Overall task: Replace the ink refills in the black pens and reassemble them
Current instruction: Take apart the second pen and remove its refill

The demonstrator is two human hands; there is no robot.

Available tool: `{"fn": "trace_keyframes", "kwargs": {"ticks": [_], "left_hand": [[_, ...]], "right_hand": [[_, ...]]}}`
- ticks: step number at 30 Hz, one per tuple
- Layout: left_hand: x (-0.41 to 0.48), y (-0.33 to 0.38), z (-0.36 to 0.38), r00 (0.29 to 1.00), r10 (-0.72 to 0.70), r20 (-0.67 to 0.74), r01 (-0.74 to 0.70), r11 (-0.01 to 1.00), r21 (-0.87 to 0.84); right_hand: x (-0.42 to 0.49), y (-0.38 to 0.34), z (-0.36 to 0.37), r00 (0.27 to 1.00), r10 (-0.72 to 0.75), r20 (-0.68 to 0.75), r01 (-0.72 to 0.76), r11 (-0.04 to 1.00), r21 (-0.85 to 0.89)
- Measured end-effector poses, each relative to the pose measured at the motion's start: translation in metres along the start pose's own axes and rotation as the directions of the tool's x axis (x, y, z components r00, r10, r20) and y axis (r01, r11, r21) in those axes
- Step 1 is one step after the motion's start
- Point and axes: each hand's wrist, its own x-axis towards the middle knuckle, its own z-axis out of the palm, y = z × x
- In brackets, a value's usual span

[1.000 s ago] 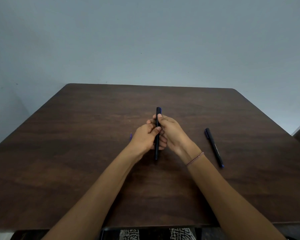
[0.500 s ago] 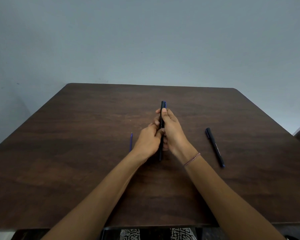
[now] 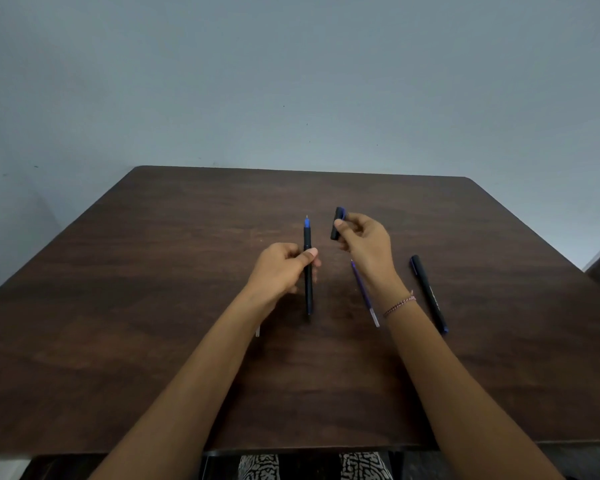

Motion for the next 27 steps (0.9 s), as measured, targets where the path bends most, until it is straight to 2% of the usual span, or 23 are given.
{"fn": "trace_keyframes", "kwargs": {"ticks": [3,5,13,22,27], "left_hand": [[0.003,-0.001,-0.005,0.998,0.014,-0.061,-0.013,1.0,0.009],[0.004,-0.001,-0.007,0.997,0.004,-0.079,-0.006,1.0,-0.019],[0.006,-0.004,-0.008,0.998,0.01,-0.063,-0.011,1.0,-0.02],[0.006,-0.006,-0.008,0.996,0.033,-0.088,-0.033,0.999,0.005],[0.006,-0.006,-0.007,0.99,0.019,-0.139,-0.025,0.999,-0.039]], "right_hand": [[-0.002,0.004,0.002,0.997,-0.033,0.073,0.052,0.961,-0.273],[-0.005,0.006,0.004,0.992,-0.029,0.124,0.076,0.92,-0.384],[-0.015,0.011,0.017,0.965,0.036,0.259,0.098,0.87,-0.484],[-0.016,0.007,0.015,0.964,-0.011,0.265,0.168,0.797,-0.58],[-0.009,0.001,-0.003,0.981,-0.049,0.188,0.137,0.86,-0.492]]}}
